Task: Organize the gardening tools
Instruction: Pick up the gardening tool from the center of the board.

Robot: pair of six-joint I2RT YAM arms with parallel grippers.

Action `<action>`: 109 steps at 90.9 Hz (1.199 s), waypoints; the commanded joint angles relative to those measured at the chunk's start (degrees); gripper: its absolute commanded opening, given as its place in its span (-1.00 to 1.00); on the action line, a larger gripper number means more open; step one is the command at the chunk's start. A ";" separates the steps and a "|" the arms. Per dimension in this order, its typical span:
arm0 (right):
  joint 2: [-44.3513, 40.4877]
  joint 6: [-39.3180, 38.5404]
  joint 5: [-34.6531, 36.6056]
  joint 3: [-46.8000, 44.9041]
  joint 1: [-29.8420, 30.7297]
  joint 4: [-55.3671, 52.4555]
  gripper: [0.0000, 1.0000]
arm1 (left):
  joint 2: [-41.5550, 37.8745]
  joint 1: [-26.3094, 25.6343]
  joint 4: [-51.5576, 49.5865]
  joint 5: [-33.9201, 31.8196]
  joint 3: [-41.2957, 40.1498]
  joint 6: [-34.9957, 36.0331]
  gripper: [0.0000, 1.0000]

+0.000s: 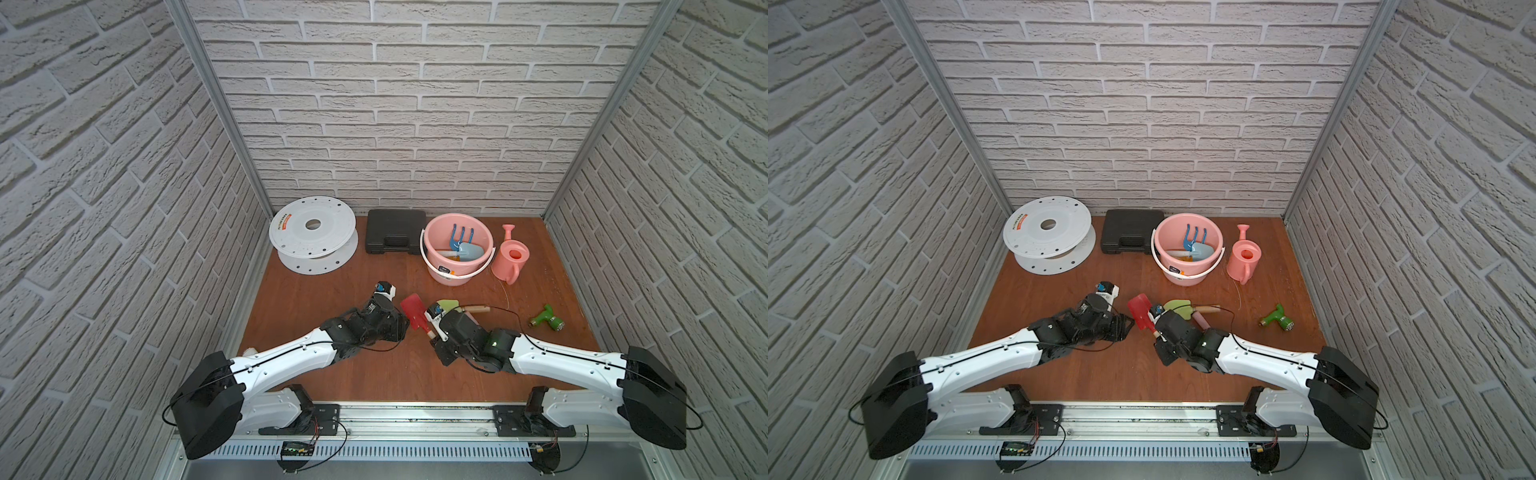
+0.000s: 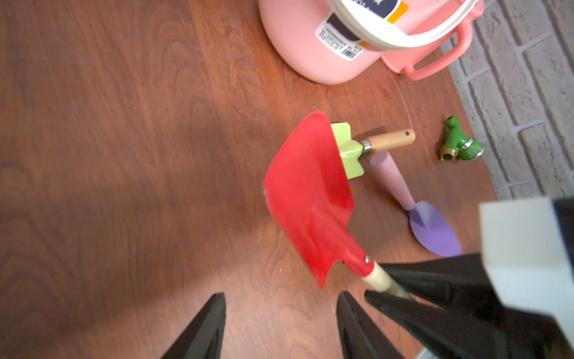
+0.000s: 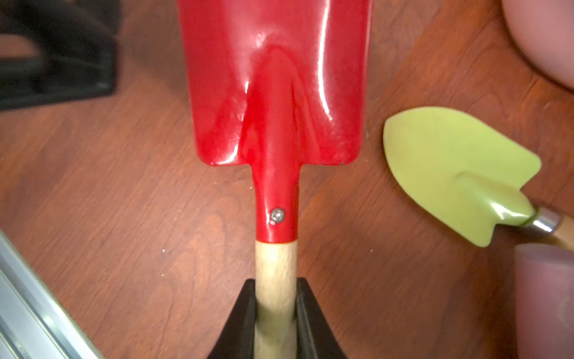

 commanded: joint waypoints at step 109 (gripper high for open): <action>-40.89 2.63 21.19 -12.21 2.30 -3.94 0.98 | 11.04 -3.26 -9.31 -17.87 43.32 24.54 -1.00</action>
